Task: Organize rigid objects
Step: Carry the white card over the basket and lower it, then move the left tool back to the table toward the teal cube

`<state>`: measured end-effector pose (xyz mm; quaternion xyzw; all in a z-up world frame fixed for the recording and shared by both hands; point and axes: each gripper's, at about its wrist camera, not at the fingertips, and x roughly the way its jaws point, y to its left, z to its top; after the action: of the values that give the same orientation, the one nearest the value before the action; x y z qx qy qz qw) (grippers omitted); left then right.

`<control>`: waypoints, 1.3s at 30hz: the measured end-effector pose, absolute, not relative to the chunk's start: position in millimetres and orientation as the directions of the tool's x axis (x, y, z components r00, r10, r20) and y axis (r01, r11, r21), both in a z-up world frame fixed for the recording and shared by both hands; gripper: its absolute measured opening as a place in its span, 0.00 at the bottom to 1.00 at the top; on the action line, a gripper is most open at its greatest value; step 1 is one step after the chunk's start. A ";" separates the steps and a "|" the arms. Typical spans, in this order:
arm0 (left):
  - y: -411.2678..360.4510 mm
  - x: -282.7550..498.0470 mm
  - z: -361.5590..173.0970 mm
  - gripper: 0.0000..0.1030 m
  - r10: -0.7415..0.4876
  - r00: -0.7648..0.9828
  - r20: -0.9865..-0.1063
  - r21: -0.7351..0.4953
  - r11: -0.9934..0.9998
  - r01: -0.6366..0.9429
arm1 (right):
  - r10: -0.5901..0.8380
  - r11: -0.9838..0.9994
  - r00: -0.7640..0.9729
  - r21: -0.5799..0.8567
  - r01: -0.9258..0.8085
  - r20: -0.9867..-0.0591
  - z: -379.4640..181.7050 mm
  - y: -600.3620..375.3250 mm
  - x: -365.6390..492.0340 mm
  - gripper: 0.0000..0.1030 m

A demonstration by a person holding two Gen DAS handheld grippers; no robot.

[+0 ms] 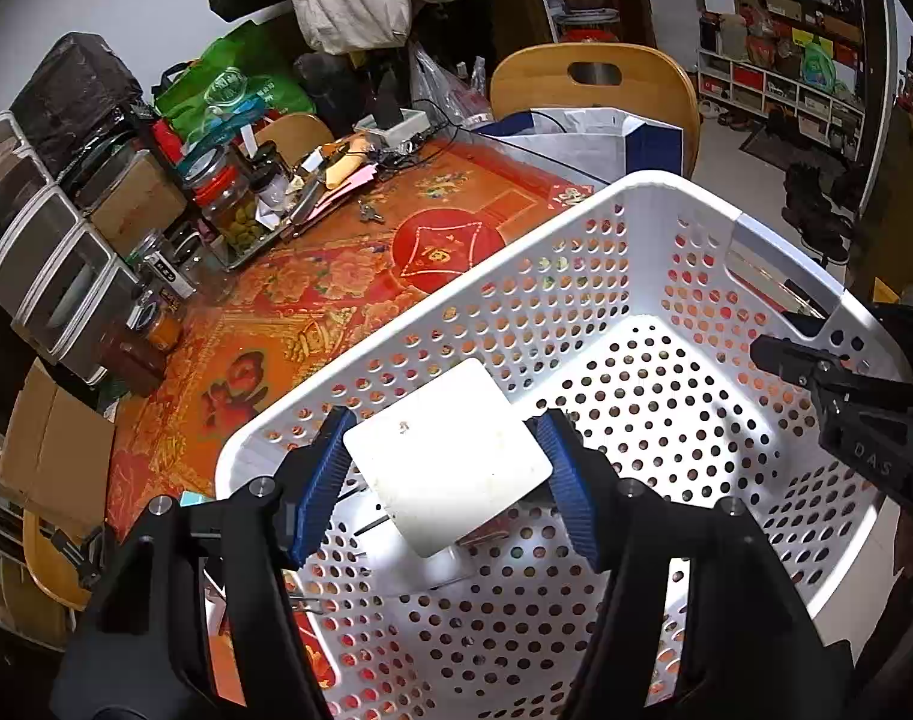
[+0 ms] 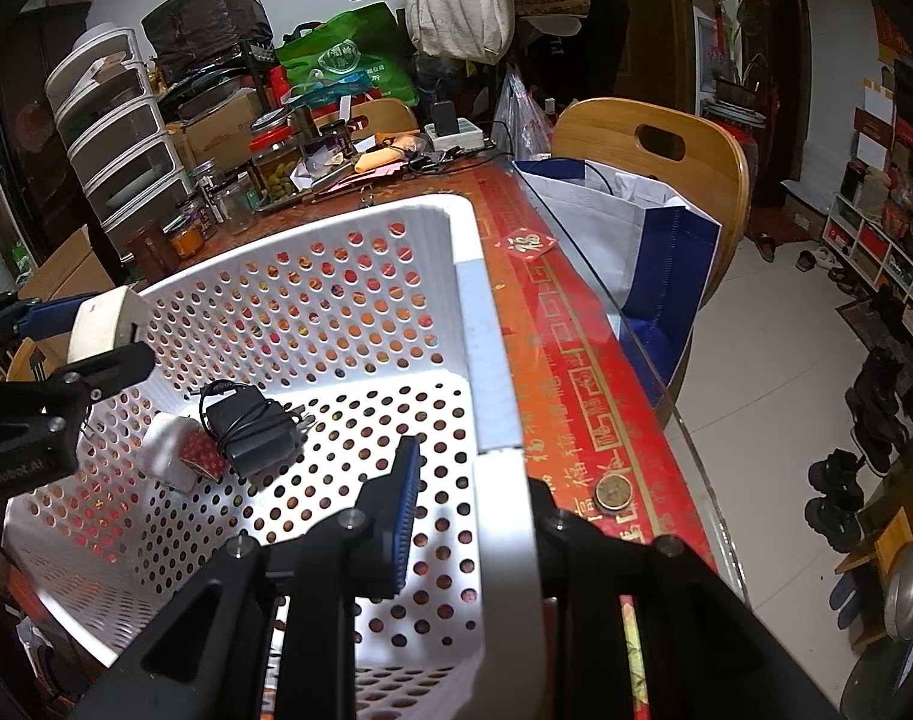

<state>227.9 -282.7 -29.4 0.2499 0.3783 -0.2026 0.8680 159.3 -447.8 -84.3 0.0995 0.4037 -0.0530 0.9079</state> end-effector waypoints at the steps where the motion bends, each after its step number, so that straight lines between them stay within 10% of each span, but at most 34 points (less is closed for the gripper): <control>1: -285.1 229.0 -31.0 0.59 -0.164 0.624 -0.764 0.278 0.789 0.547 | -0.016 0.975 0.668 0.138 0.176 -0.744 -84.2 -447.6 159.2 0.22; 34: -366.4 278.6 -90.2 0.59 -0.106 0.336 -0.936 0.171 0.698 0.696 | -0.008 0.976 0.670 0.141 0.168 -0.742 -84.0 -447.6 159.5 0.23; 39: -343.1 275.6 -70.2 0.71 -0.133 0.409 -0.903 0.202 0.707 0.677 | -0.009 0.975 0.669 0.142 0.170 -0.743 -84.8 -448.0 159.3 0.23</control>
<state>275.6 -343.1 -70.2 0.2836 0.4793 -0.2566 0.7899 159.3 -448.0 -84.8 0.0999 0.4040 -0.0492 0.9080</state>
